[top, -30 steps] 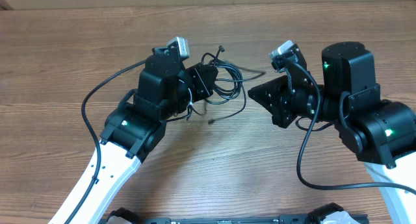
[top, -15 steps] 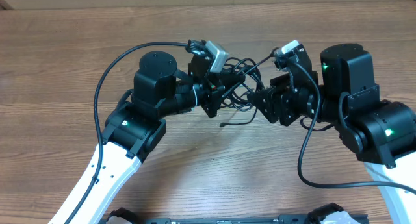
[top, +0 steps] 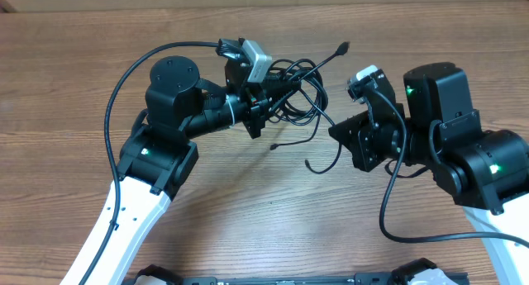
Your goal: Untangle cables
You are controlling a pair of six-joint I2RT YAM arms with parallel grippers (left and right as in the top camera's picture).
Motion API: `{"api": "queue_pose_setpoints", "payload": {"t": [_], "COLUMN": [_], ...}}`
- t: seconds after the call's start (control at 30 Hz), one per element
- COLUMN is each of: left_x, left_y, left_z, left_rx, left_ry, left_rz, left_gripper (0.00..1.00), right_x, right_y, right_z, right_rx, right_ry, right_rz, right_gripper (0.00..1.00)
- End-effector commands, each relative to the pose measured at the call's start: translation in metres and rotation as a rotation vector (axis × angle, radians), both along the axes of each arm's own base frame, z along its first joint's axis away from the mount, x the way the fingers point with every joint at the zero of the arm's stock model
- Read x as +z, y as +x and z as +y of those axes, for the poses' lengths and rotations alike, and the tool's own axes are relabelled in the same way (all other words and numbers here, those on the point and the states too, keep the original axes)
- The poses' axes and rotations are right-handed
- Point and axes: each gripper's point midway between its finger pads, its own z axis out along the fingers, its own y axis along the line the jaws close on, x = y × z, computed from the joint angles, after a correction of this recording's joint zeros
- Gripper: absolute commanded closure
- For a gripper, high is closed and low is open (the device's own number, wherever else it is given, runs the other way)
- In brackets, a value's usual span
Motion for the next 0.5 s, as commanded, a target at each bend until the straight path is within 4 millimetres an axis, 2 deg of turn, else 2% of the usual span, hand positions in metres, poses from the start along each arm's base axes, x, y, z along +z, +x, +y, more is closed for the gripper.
{"api": "queue_pose_setpoints", "payload": {"t": [0.0,0.27,0.4,0.47], "left_x": [0.015,0.014,0.015,0.015], "left_y": [0.000,0.033,0.040,0.035], "left_z": [0.012,0.059,0.073,0.070], "left_rx": [0.016,0.172,0.209,0.175], "left_ry": [-0.020,-0.062,-0.081,-0.084], "left_rz": [-0.037,0.049,0.080,0.080], "left_gripper": [0.96,0.96,0.96,0.96], "right_x": [0.008,-0.014,-0.016,-0.012], "right_y": [-0.005,-0.015,-0.016,-0.011], "right_z": [-0.002,-0.025,-0.027,-0.025], "right_rx": [0.003,-0.065,-0.070,-0.071], "right_ry": [0.002,-0.124,-0.135,-0.124], "right_rz": [-0.012,0.066,0.072,0.047], "right_gripper": [0.96,0.96,0.96,0.40]}}
